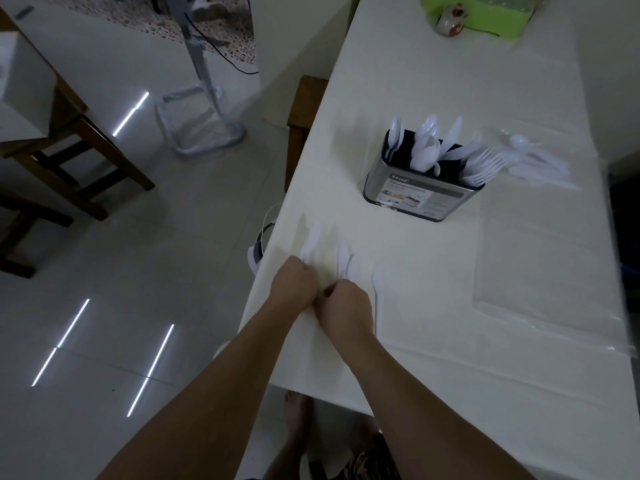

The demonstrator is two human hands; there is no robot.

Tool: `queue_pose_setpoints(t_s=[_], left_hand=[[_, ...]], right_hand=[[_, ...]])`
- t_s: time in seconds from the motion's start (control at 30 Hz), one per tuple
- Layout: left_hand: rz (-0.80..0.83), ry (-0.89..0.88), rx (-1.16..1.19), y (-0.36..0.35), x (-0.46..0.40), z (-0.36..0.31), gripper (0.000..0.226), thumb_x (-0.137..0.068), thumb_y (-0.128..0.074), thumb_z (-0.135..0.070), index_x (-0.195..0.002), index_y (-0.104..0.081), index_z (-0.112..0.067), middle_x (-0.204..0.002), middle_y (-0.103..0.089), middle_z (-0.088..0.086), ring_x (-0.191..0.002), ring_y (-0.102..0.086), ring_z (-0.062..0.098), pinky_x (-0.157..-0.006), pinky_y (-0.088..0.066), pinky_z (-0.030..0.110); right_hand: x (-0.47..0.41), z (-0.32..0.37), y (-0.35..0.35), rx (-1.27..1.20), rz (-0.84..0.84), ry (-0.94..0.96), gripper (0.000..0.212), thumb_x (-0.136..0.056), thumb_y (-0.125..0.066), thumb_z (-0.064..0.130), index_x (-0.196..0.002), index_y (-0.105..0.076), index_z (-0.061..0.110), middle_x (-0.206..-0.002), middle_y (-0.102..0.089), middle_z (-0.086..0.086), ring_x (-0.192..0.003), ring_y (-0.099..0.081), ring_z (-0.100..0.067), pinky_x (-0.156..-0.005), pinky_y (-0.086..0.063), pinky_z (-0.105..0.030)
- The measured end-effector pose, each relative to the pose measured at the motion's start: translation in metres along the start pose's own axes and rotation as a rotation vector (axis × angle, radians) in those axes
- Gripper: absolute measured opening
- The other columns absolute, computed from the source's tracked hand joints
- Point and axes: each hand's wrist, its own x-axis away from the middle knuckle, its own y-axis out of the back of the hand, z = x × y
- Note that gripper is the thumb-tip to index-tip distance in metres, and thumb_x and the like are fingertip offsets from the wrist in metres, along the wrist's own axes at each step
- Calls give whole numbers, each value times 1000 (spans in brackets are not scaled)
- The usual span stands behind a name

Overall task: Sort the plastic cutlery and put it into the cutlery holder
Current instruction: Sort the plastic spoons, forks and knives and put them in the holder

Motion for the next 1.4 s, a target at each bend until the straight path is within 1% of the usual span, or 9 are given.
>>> queue_pose_setpoints(t_s=[0.17,0.33,0.43,0.5,0.67,1.0,1.13,1.23,1.4], left_hand=[[53,-49,59,-7,1,-3,25,-98,-46,-27,-83,-51,-8,-78,-53,5,-76,-53,21,-69,-41,32],[46,-22,81,-7,-5,-3,28,-100,-43,-27,-101,-57,-3,-94,-64,14,-87,-63,29,-80,-53,39],[71,-2,116,-8,-1,-3,23,-101,-43,-23,-99,-54,-4,-95,-65,18,-81,-67,32,-70,-56,40],[63,-10,100,-11,0,-3,23,-101,-43,-24,-100,-54,-4,-95,-62,15,-86,-67,33,-76,-56,43],[39,-115,-105,-23,11,-1,26,-94,-55,-35,-91,-56,-9,-78,-56,2,-67,-53,12,-61,-40,27],[-47,-113,-289,-43,35,-5,22,-93,-56,-36,-87,-48,-17,-70,-46,-6,-71,-52,16,-63,-40,28],[-1,-84,-248,-42,35,-7,21,-87,-57,-29,-80,-52,-10,-70,-53,-1,-67,-56,17,-59,-42,26],[22,-56,-123,-36,33,-5,25,-82,-58,-26,-65,-51,-10,-60,-51,0,-52,-49,13,-48,-35,22],[-30,-45,-10,-18,30,0,22,-86,-56,-27,-76,-52,-8,-68,-49,1,-59,-48,14,-50,-33,26]], right_hand=[[3,-1,2,-59,-9,74,12,-90,-56,24,-91,-66,16,-90,-69,-1,-80,-63,-18,-67,-45,-25],[9,-24,8,2,-104,25,22,-94,-51,40,-102,-58,22,-93,-66,3,-83,-65,-20,-70,-53,-32],[13,-40,11,151,-162,-62,29,-95,-50,44,-109,-49,18,-101,-59,0,-84,-64,-25,-67,-52,-35],[16,-47,14,186,-147,-95,33,-96,-48,44,-112,-46,16,-105,-57,-2,-87,-64,-26,-67,-51,-35],[20,-59,17,194,-132,-124,31,-96,-47,42,-112,-49,15,-104,-60,-2,-88,-64,-25,-71,-53,-36],[20,-80,24,165,-110,-229,30,-96,-47,39,-110,-50,13,-103,-62,-4,-89,-64,-24,-69,-52,-33],[14,-84,29,186,-57,-258,24,-93,-46,32,-100,-60,14,-96,-66,-3,-88,-65,-24,-66,-48,-29],[12,-80,30,89,-39,-253,23,-85,-51,33,-82,-63,14,-73,-64,-1,-67,-63,-21,-51,-41,-23],[15,-61,19,44,-27,-165,23,-82,-51,35,-80,-61,14,-71,-63,0,-66,-63,-22,-52,-45,-25]])
